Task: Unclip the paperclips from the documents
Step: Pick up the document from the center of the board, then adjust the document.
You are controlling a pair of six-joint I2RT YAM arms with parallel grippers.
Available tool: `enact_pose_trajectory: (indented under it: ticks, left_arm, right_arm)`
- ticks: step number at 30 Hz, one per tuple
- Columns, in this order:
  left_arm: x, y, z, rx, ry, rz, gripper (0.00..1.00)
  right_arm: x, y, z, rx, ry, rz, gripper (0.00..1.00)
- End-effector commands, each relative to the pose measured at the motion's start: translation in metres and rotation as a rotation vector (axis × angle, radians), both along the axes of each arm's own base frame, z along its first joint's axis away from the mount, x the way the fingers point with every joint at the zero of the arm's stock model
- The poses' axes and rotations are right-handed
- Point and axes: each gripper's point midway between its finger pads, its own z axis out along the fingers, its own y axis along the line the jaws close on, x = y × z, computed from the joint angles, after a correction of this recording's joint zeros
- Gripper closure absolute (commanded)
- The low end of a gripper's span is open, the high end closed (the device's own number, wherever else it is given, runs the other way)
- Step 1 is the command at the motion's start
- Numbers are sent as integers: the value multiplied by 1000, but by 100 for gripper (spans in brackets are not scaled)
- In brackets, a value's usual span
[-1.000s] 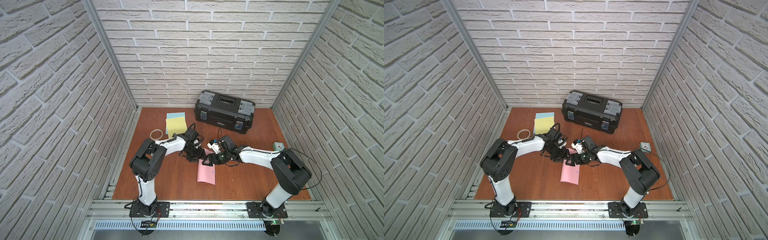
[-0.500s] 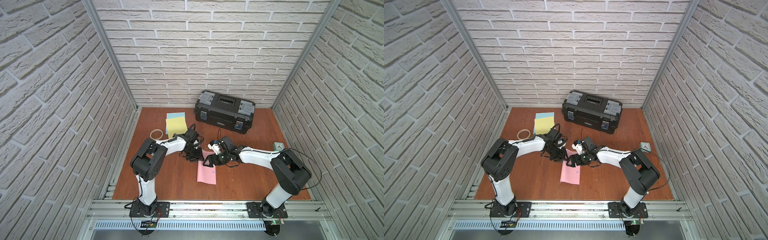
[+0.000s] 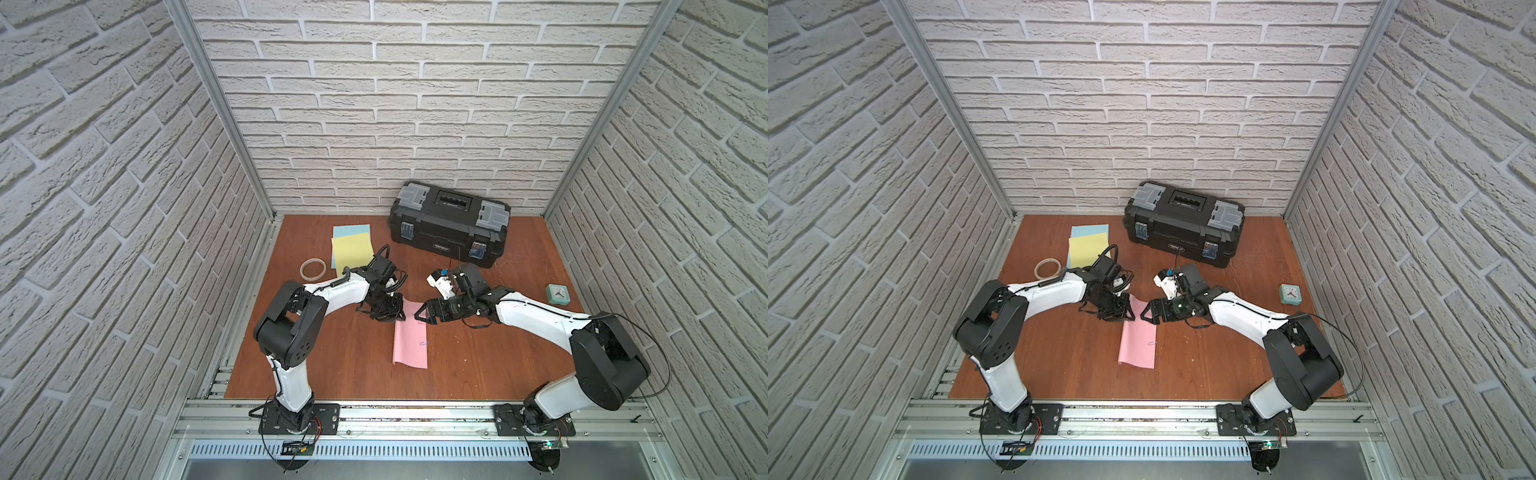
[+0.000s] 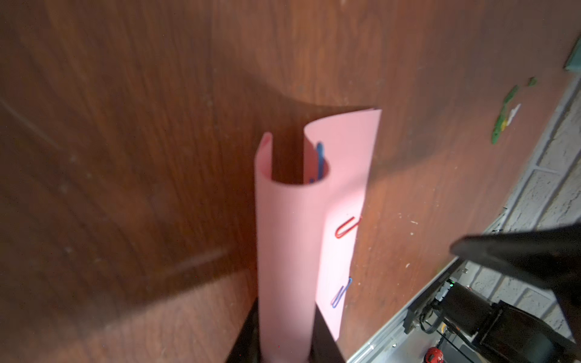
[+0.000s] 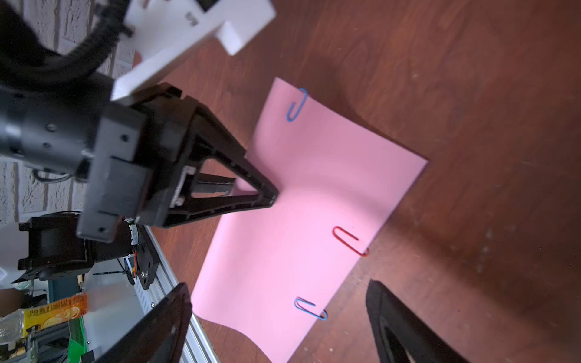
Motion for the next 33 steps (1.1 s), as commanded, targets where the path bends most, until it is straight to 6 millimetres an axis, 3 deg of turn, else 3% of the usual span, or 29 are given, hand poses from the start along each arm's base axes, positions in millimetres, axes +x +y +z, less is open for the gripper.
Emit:
enact_pose_trajectory:
  ticks: [1, 10, 18, 23, 28, 33]
  left_arm:
    - [7, -1, 25, -57, -69, -9, 78]
    - [13, -7, 68, -189, -157, -25, 79]
    - [9, -14, 97, -284, -190, -50, 79]
    - [7, -16, 107, -321, -204, -55, 79]
    - [5, -15, 106, -322, -197, -59, 79]
    - [6, -16, 104, -331, -198, -60, 79]
  right_arm:
    - [2, -10, -1, 28, 0, -11, 12]
    - [32, -27, 5, 151, -53, -78, 12]
    - [58, -12, 17, 296, -101, -77, 12]
    - [71, -2, 15, 371, -83, -91, 12]
    - [77, 7, 31, 489, -94, -81, 13]
    - [70, 15, 49, 571, -99, -23, 16]
